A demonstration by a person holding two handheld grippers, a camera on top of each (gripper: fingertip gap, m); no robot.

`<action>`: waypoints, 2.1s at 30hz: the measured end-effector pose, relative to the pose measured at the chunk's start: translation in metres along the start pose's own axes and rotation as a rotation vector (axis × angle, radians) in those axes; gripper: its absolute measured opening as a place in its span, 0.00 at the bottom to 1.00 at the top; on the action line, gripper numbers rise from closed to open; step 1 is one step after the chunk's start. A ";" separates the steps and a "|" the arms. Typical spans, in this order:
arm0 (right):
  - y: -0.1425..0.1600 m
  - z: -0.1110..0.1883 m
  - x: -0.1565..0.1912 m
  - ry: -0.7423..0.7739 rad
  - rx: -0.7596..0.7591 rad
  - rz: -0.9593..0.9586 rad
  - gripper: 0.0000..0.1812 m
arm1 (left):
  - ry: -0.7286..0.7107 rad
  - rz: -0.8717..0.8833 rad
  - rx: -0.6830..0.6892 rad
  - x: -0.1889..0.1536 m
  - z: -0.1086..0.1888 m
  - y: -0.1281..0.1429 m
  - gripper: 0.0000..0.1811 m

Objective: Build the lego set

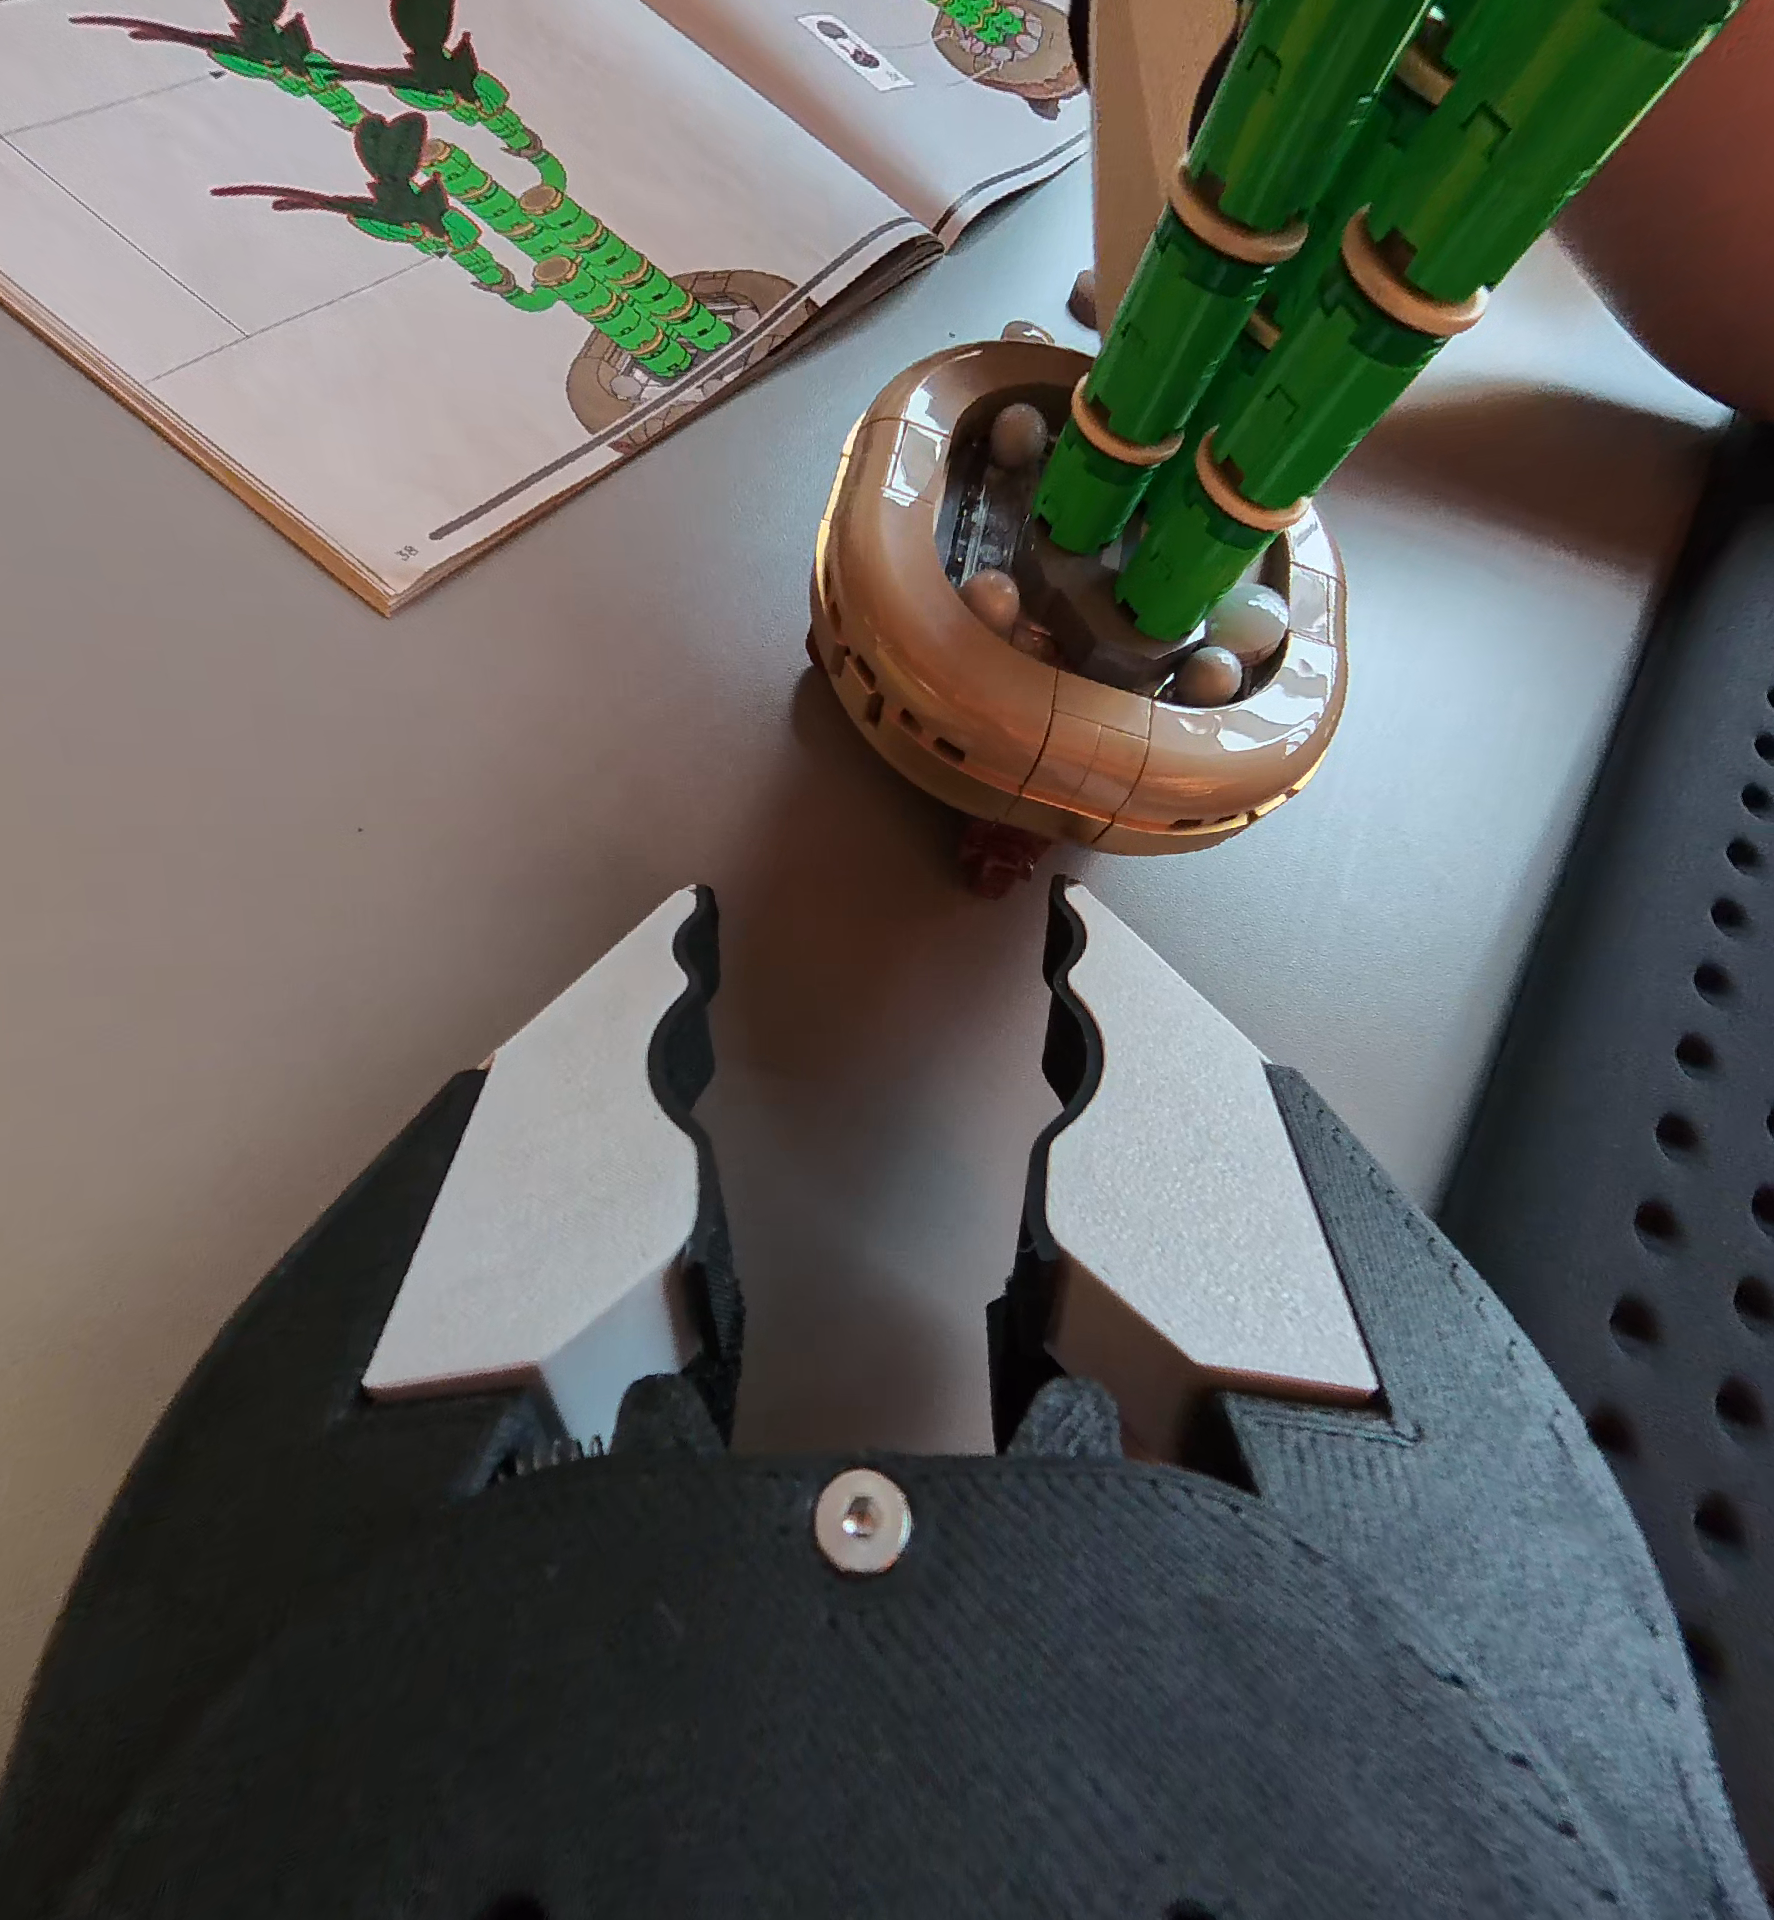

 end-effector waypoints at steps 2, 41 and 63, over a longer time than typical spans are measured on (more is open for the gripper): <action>0.000 -0.001 0.001 -0.005 0.006 -0.004 0.07 | 0.000 0.002 0.000 0.000 0.000 0.000 0.34; -0.005 -0.003 0.012 0.198 0.256 0.118 0.09 | -0.006 -0.002 0.003 0.000 0.000 0.000 0.34; -0.001 0.003 0.004 0.105 0.110 0.033 0.07 | -0.003 0.001 0.002 0.000 0.001 0.000 0.34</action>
Point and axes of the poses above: each gripper's, where its closed fingertips meet, z back along the fingers, y out of its underside, x = y × z across the jaws, the point moved 5 cm from there along z, back along the fingers, and after that the axes turned 8 degrees about y, right-handed, at the moved point
